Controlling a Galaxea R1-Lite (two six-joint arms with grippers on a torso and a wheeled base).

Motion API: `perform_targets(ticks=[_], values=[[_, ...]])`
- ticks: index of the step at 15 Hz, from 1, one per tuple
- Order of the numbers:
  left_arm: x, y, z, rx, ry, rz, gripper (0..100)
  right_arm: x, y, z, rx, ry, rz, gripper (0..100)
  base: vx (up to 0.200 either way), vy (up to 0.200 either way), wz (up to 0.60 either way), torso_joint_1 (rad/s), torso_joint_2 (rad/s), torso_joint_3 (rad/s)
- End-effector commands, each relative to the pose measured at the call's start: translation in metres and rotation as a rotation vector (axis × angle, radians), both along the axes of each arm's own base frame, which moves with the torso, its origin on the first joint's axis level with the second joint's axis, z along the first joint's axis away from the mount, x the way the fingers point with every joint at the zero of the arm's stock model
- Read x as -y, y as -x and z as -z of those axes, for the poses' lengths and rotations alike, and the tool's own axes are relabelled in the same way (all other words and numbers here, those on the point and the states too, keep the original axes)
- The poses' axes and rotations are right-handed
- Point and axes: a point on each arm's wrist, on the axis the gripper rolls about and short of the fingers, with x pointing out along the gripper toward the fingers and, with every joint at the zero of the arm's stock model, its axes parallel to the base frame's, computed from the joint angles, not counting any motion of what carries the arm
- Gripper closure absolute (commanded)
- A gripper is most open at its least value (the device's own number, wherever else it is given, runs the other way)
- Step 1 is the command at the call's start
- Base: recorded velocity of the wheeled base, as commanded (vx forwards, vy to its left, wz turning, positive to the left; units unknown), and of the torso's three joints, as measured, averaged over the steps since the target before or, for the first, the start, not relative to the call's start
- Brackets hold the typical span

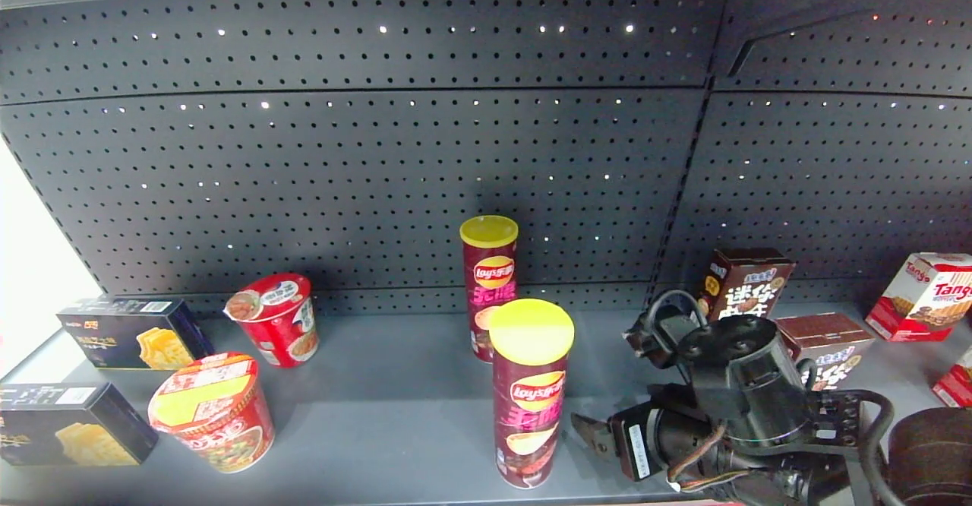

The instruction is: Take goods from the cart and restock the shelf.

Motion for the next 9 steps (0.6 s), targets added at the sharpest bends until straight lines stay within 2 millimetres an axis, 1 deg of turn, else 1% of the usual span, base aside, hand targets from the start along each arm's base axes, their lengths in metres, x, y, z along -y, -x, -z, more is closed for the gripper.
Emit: perform_targets(ticks=[1, 5, 9], values=[[0.0, 0.0, 0.0, -0.001, 0.001, -0.001, 0, -0.006, 0.0, 0.001, -0.002, 0.002, -0.015, 0, 0.0, 0.0, 0.0, 0.0, 0.0, 0.0], [0.0, 0.0, 0.0, -0.001, 0.001, -0.001, 0, -0.014, -0.005, 0.003, -0.002, 0.002, -0.019, 0, 0.0, 0.0, 0.0, 0.0, 0.0, 0.0], [0.0, 0.0, 0.0, -0.001, 0.001, -0.001, 0, -0.019, -0.004, 0.003, 0.0, 0.002, -0.034, 0, 0.0, 0.0, 0.0, 0.0, 0.0, 0.0]])
